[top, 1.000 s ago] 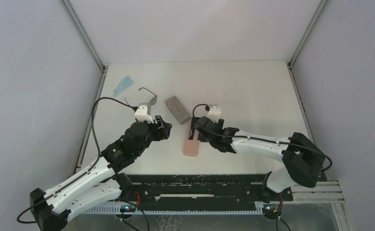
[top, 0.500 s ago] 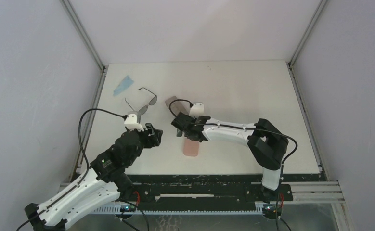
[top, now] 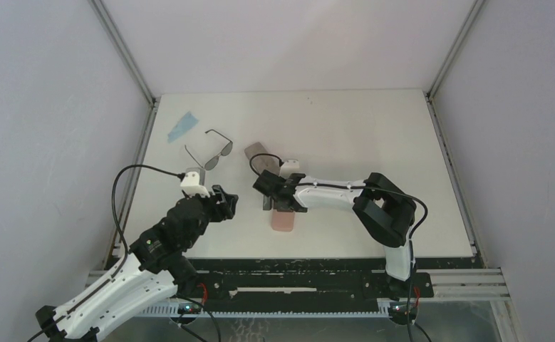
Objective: Organize the sunglasses
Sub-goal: Move the sunglasses case at the center of the board.
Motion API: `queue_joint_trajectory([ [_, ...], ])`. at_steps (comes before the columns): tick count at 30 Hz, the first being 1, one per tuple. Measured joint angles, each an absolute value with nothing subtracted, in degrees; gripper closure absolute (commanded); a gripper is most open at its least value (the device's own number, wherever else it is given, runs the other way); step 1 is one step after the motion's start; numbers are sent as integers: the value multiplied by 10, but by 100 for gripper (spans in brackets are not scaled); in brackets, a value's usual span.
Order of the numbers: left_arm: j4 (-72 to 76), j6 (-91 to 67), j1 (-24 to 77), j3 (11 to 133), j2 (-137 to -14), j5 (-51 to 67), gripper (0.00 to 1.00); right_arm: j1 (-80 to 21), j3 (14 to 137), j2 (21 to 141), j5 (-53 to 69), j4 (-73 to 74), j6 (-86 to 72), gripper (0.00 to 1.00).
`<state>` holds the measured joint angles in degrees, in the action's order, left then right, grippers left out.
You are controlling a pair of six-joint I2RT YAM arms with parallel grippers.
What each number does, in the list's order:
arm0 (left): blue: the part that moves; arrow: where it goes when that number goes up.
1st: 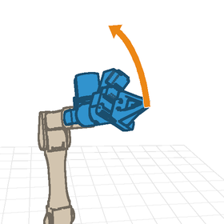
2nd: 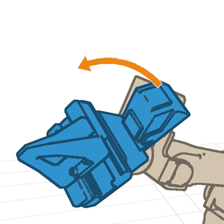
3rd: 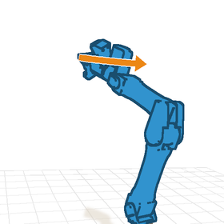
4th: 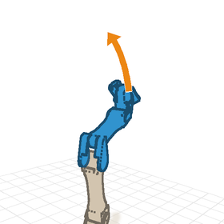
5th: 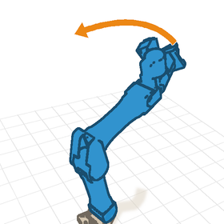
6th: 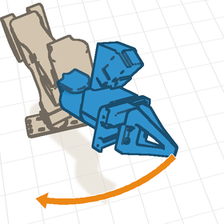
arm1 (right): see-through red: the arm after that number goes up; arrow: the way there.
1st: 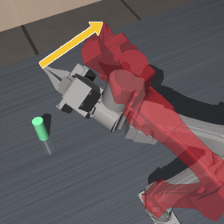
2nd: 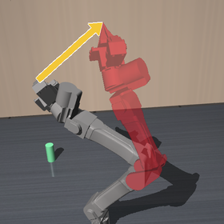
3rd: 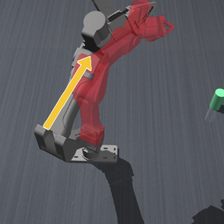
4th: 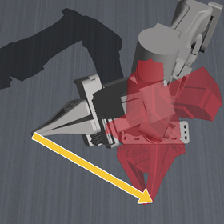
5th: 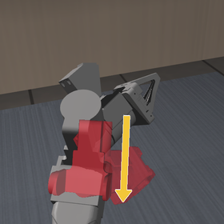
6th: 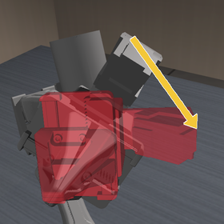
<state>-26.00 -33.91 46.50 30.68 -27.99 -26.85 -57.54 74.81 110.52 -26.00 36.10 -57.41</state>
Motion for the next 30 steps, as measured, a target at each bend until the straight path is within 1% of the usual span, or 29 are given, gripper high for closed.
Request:
queue_joint_trajectory([
  [2, -261, -339, 465, 307, -280, -269, 32, -573, 748, 1105, -257, 361, -572, 23],
  [3, -261, -339, 465, 307, -280, -269, 32, -572, 748, 1105, -256, 361, -571, 28],
  [6, -262, -339, 465, 307, -281, -269, 33, -570, 748, 1105, -254, 361, -568, 40],
  [12, -263, -339, 465, 307, -283, -268, 33, -570, 748, 1105, -256, 362, -564, 54],
  [17, -263, -339, 465, 307, -285, -267, 33, -568, 738, 1086, -273, 363, -520, 59],
  [22, -261, -339, 465, 307, -287, -264, 33, -548, 697, 997, -278, 353, -419, 60],
  [26, -257, -341, 465, 307, -294, -256, 34, -491, 659, 923, -246, 322, -318, 60],
  [30, -253, -344, 465, 307, -302, -237, 35, -403, 632, 896, -198, 299, -229, 61],
])
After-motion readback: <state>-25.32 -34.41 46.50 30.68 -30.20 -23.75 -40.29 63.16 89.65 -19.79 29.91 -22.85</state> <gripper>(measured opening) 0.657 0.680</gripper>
